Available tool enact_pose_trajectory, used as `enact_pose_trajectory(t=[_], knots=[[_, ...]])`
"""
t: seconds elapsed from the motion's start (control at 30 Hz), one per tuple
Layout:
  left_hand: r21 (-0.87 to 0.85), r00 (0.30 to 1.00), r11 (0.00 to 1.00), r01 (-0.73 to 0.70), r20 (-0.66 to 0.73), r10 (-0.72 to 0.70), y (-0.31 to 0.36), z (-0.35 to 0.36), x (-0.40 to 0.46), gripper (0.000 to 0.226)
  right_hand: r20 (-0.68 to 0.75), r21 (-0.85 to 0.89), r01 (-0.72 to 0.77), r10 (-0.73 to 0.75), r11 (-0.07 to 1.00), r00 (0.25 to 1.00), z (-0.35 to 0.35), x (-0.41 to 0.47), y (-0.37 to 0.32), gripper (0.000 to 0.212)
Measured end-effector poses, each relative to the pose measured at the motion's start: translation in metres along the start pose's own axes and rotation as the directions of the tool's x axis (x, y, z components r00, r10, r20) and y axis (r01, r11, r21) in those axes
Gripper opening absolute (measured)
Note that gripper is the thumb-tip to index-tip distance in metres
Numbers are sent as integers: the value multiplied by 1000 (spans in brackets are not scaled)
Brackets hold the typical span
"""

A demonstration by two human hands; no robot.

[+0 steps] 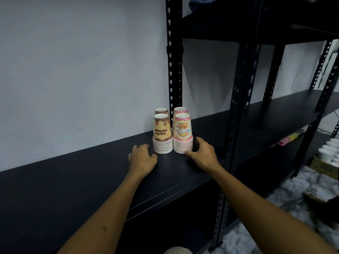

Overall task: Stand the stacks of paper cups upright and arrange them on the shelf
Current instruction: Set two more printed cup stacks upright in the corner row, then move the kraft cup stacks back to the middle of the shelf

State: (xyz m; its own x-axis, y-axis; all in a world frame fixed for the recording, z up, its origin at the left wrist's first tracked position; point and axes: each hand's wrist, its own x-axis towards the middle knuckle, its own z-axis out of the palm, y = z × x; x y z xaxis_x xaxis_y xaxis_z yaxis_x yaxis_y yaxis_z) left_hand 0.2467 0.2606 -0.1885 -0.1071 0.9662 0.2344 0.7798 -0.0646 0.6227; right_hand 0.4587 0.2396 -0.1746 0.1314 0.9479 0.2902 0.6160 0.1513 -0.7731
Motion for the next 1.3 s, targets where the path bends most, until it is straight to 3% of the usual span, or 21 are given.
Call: enact_pose_trajectory(t=[0.13,0.33,0.43,0.57,0.7,0.93,1.1,1.3], knots=[[229,999,972,-46,30,40,-13,-13,-15,35,67,-322,88,-70,942,995,4,-18,8,40],[313,994,944,-106,37,99,-40,-52,-55,39,173,-491,122,-40,863,984,19,-46,-7,30],[408,997,910,-76,5,81,-67,-79,-72,42,276,-466,228,-104,855,955,37,-61,-31,26],[386,1000,922,-10,0,11,-102,-124,-100,39,433,-395,386,-202,834,879,71,-82,-76,37],[396,998,917,56,-27,-50,-132,-167,-140,39,570,-288,532,-304,797,764,117,-106,-131,43],[514,962,827,227,-251,-108,-176,-226,-221,33,678,-78,704,-481,705,556,211,-149,-210,43],[440,865,801,405,-469,-180,-214,-263,-262,27,706,54,727,-541,685,458,262,-175,-253,48],[-44,578,845,532,-711,-401,-244,-299,-279,14,678,300,522,-564,798,471,302,-201,-295,78]])
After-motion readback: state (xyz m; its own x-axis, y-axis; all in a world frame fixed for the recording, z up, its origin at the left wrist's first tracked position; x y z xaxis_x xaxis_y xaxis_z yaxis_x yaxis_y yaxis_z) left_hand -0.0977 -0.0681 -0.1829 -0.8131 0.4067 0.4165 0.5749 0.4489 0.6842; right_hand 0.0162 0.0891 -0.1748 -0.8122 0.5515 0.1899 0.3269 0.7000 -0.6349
